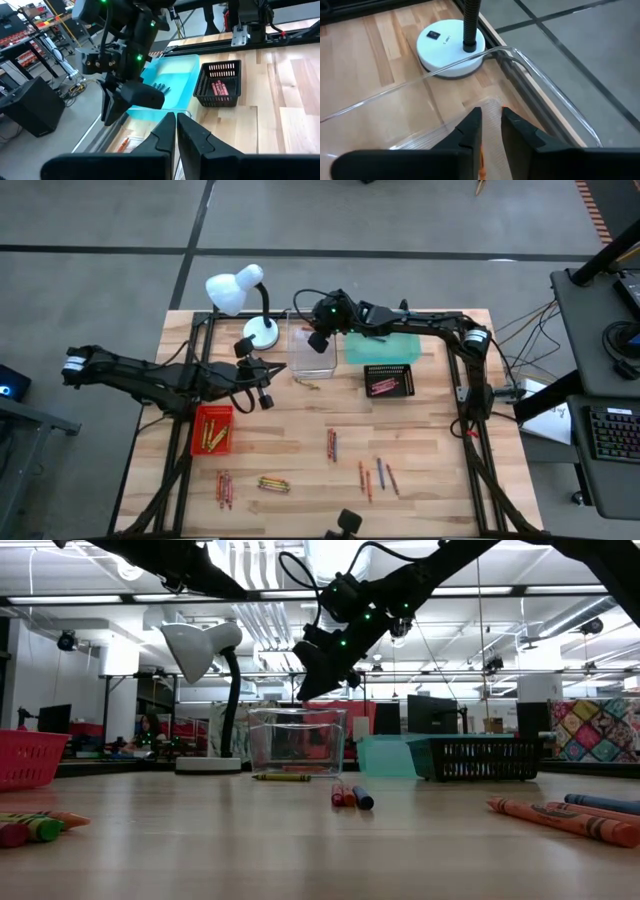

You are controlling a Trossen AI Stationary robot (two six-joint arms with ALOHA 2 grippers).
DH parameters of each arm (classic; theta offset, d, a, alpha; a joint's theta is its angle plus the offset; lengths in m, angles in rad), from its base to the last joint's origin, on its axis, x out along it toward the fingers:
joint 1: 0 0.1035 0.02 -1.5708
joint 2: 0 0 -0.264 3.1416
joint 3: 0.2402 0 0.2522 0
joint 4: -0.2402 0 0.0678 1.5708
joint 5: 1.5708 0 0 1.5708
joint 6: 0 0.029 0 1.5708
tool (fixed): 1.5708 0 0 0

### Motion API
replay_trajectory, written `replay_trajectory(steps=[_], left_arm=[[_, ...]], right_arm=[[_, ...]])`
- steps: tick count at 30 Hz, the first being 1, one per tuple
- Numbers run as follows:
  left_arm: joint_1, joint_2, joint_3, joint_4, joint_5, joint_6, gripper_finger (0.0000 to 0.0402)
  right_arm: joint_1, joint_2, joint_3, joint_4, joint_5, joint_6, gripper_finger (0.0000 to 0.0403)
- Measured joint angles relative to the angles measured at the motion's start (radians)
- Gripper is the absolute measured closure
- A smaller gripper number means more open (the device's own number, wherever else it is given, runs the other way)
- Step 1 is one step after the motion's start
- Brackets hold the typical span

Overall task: Sort crayons
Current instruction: Put the green crayon into the orange bin

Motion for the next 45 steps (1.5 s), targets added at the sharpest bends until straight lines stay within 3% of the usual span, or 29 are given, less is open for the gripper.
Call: replay_trajectory(steps=[7, 13, 24, 27, 33, 45], left_arm=[[0.000, 0.003, 0.000, 0.013, 0.000, -0.005, 0.0401], [0.000, 0.025, 0.000, 0.009, 0.000, -0.018, 0.0401], [0.000, 0.090, 0.000, 0.008, 0.006, -0.148, 0.0401], [-0.001, 0.092, 0.000, 0.010, 0.051, -0.179, 0.0401], [-0.005, 0.109, 0.000, 0.027, 0.167, -0.244, 0.0401], [-0.072, 0.243, 0.000, 0.070, 0.177, -0.277, 0.0401]], right_arm=[[0.008, -0.036, -0.001, -0.028, -0.003, 0.013, 0.0309], [0.060, -0.141, -0.001, -0.139, -0.004, 0.026, 0.0312], [0.273, -0.314, -0.014, -0.453, -0.004, 0.049, 0.0338], [0.343, -0.341, -0.024, -0.506, -0.003, 0.087, 0.0341], [0.477, -0.378, -0.076, -0.536, -0.003, 0.149, 0.0344], [0.676, -0.432, -0.243, -0.483, -0.002, 0.312, 0.0344]])
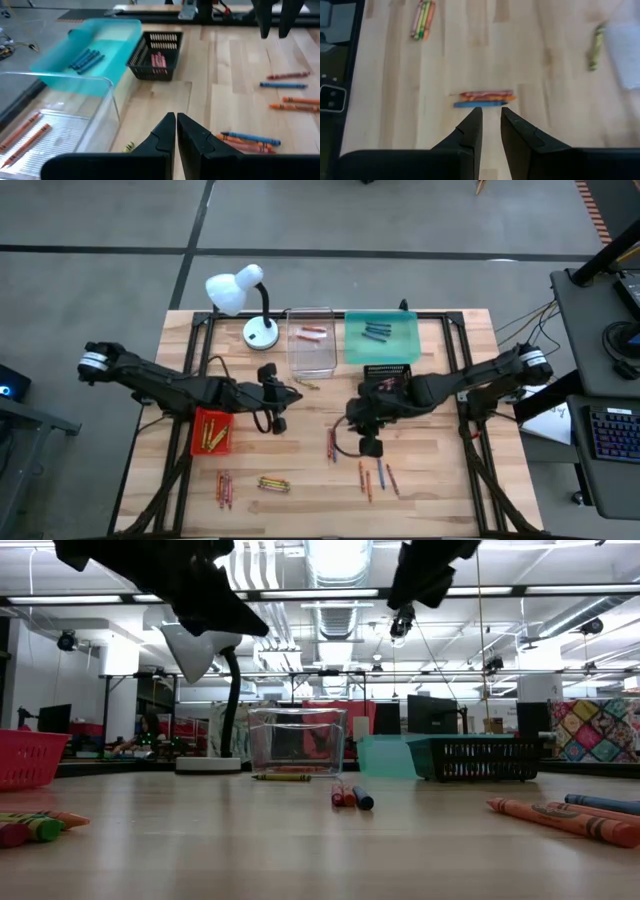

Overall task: Sort crayons
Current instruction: Put the green crayon into the orange bin

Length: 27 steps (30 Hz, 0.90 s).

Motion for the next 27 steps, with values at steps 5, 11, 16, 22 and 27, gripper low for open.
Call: replay_trajectory(steps=[5, 11, 16, 22, 27], left_arm=[[-0.012, 0.050, 0.000, 0.005, 0.001, 0.009, 0.0400], [-0.012, 0.093, 0.000, 0.008, 0.001, 0.032, 0.0377], [-0.012, 0.138, 0.000, 0.018, -0.004, 0.120, 0.0344], [-0.011, 0.243, 0.000, 0.100, -0.005, 0.235, 0.0313], [-0.009, 0.368, 0.000, 0.216, -0.050, 0.324, 0.0308]], right_arm=[[0.027, 0.000, -0.062, 0.081, 0.003, 0.009, 0.0345], [0.025, 0.002, -0.209, 0.396, 0.021, -0.036, 0.0346], [0.025, 0.002, -0.311, 0.538, 0.115, -0.053, 0.0346], [0.025, 0.002, -0.326, 0.541, 0.143, -0.050, 0.0346], [0.025, 0.003, -0.304, 0.542, 0.158, -0.071, 0.0346]])
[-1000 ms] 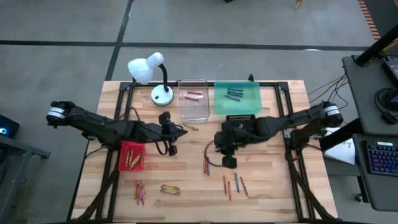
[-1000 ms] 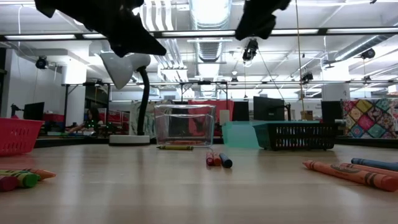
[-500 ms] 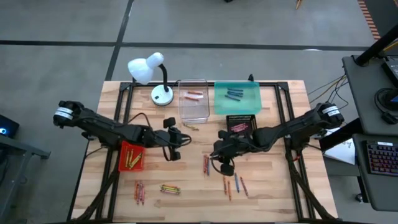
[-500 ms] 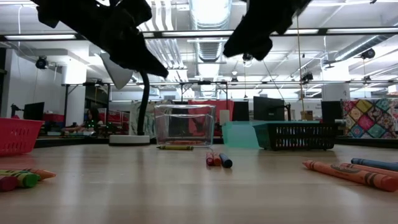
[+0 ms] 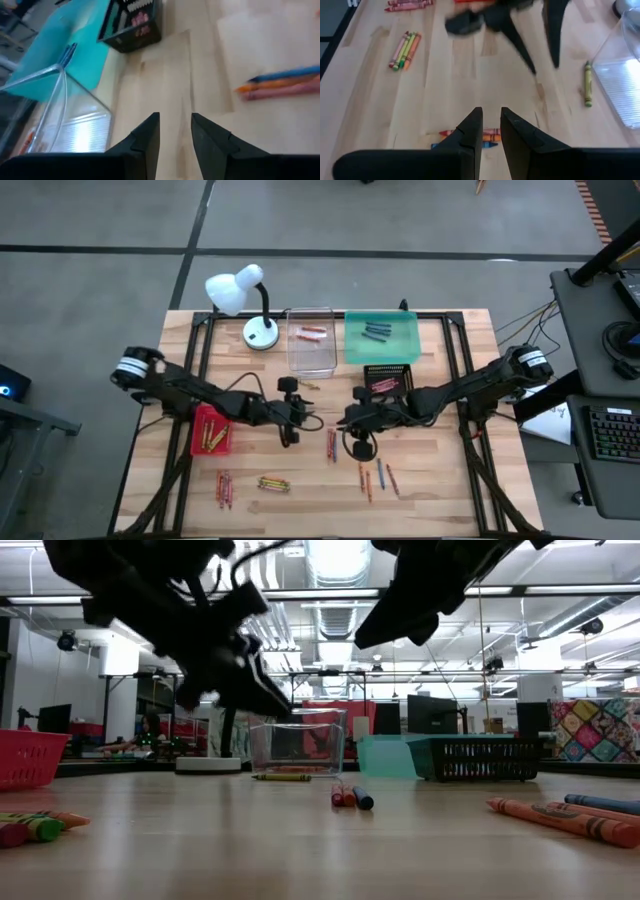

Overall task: Sort crayons
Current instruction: Put the green crayon into the orange bin

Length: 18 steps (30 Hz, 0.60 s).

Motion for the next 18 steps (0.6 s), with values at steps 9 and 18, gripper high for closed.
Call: replay_trajectory(steps=[9, 18], left_arm=[[0.049, 0.150, 0.000, 0.087, -0.173, 0.028, 0.0308], [0.062, 0.151, 0.000, 0.124, -0.209, 0.075, 0.0308]], right_arm=[[0.000, 0.000, 0.003, -0.001, 0.002, -0.006, 0.0346], [-0.003, 0.017, -0.002, 0.045, 0.179, -0.009, 0.0346]])
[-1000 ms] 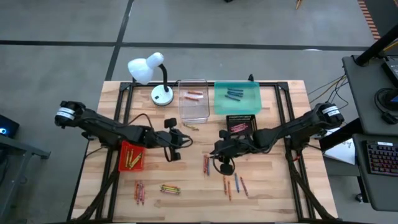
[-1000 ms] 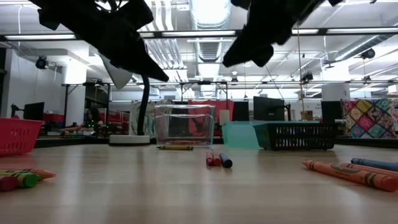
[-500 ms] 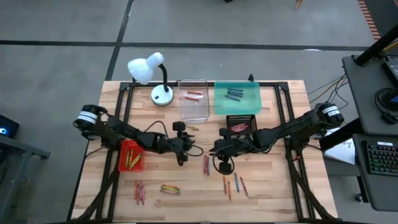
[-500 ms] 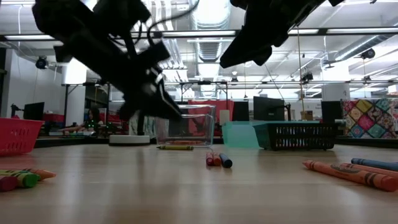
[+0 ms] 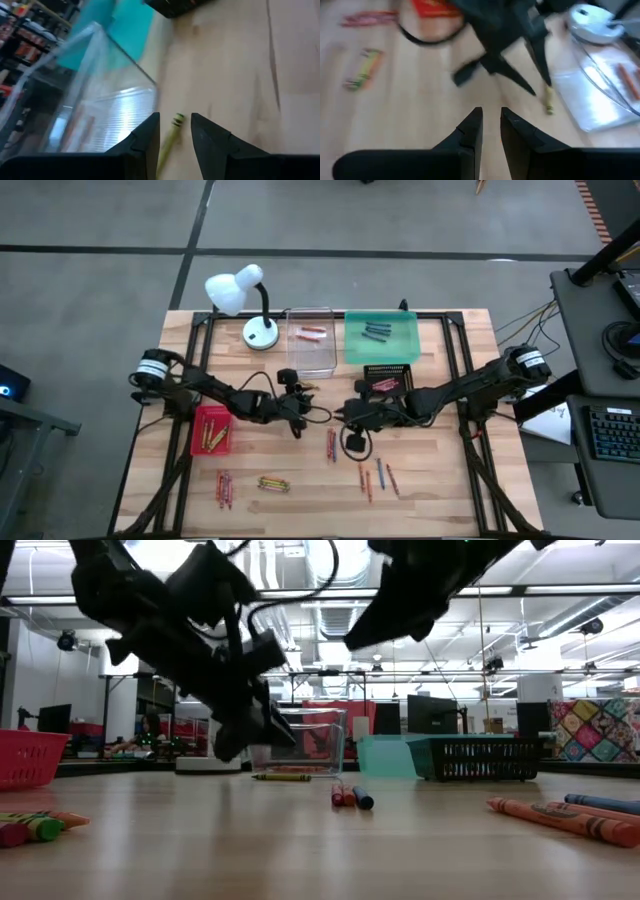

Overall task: Sort crayons
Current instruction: Put the green crayon into the orange bin

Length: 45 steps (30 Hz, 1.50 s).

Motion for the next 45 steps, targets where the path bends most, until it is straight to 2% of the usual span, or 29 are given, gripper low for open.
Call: replay_trajectory(steps=[5, 15, 23, 28, 30, 33, 38, 45], left_arm=[[-0.017, -0.110, -0.005, -0.061, -0.053, 0.001, 0.0309], [-0.030, -0.446, -0.045, -0.203, -0.054, -0.006, 0.0309], [-0.032, -0.672, -0.083, -0.209, -0.069, -0.047, 0.0309], [-0.033, -0.734, -0.090, -0.206, -0.078, -0.059, 0.0309], [-0.033, -0.753, -0.091, -0.225, -0.077, -0.059, 0.0309], [-0.033, -0.764, -0.091, -0.228, -0.081, -0.059, 0.0309], [-0.033, -0.766, -0.096, -0.244, -0.103, -0.059, 0.0309], [-0.033, -0.754, -0.095, -0.252, -0.105, -0.058, 0.0309]], right_arm=[[-0.027, 0.068, -0.002, 0.065, 0.023, 0.000, 0.0346], [-0.093, 0.259, 0.019, 0.301, 0.042, 0.036, 0.0346], [-0.135, 0.360, 0.095, 0.313, 0.058, 0.139, 0.0347], [-0.153, 0.406, 0.133, 0.282, 0.067, 0.199, 0.0348], [-0.159, 0.427, 0.160, 0.257, 0.101, 0.223, 0.0353], [-0.173, 0.453, 0.189, 0.167, 0.148, 0.254, 0.0366], [-0.201, 0.496, 0.231, 0.129, 0.162, 0.271, 0.0391], [-0.250, 0.519, 0.238, 0.090, 0.161, 0.296, 0.0394]])
